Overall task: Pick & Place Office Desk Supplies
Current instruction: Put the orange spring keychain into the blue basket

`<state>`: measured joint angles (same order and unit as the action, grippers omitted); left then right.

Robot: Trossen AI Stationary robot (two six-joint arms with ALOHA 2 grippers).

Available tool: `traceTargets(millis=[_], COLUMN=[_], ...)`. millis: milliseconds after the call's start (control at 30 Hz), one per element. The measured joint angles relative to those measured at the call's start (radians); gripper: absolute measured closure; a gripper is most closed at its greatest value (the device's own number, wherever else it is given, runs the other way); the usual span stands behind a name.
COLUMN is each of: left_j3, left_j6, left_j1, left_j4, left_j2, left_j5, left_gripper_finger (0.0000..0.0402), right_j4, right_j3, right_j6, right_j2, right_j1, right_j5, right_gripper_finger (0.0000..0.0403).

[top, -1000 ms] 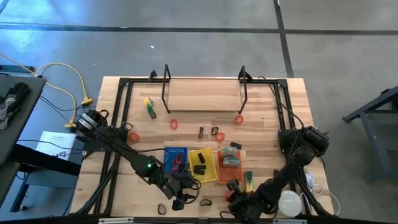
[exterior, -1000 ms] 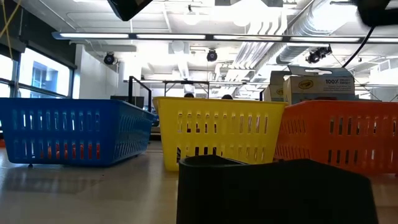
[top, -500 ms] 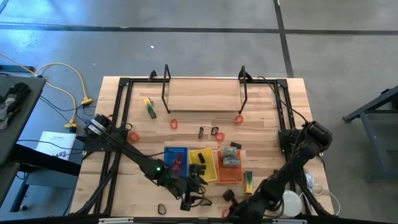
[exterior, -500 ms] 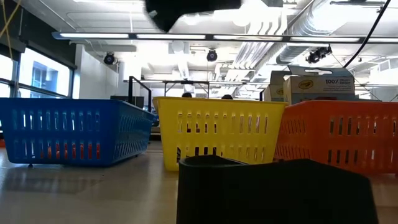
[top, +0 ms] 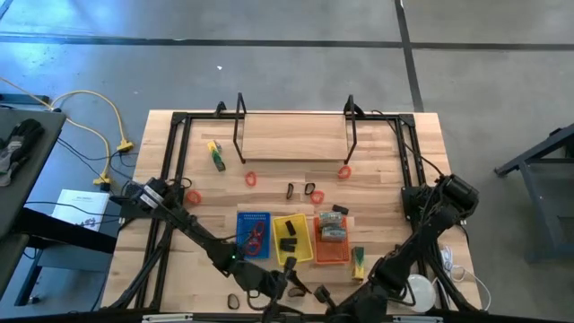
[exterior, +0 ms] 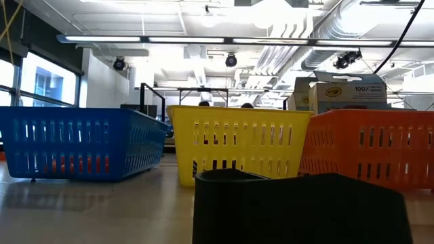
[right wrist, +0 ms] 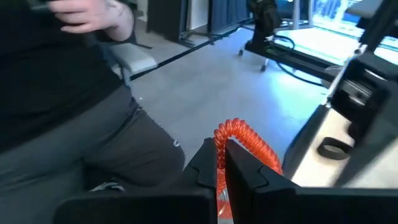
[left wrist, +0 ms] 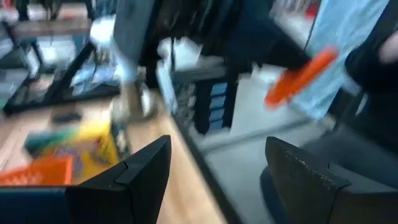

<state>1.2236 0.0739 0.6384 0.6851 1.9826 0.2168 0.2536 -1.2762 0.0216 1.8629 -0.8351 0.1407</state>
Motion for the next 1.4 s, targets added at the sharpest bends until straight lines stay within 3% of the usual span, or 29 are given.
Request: traceTargets(millis=[600,800,967,1400], left_j3=[0.0,0.0,0.0,0.0], left_j6=[0.002,0.029,0.057,0.078], left_j1=[0.001,0.001,0.002,0.01], left_j4=[0.085,0.084,0.085,0.069], left_j2=[0.012,0.012,0.012,0.012], left_j5=[-0.038,-0.065,-0.198,-0.197], left_gripper_finger=[0.0149,0.0149,0.0149,0.0149], right_j4=[-0.012,-0.014,-0.018,-0.058], right_j3=[0.0,0.0,0.0,-0.002], right_j6=[-0.017,-0.019,-0.018,0.011], right_j2=[0.0,0.0,0.0,0.0], right_j1=[0.058,0.049,0.05,0.044], right_j5=[0.018,0.098,0.161,0.205], right_gripper_finger=[0.0399,0.0399,0.0399,0.0399])
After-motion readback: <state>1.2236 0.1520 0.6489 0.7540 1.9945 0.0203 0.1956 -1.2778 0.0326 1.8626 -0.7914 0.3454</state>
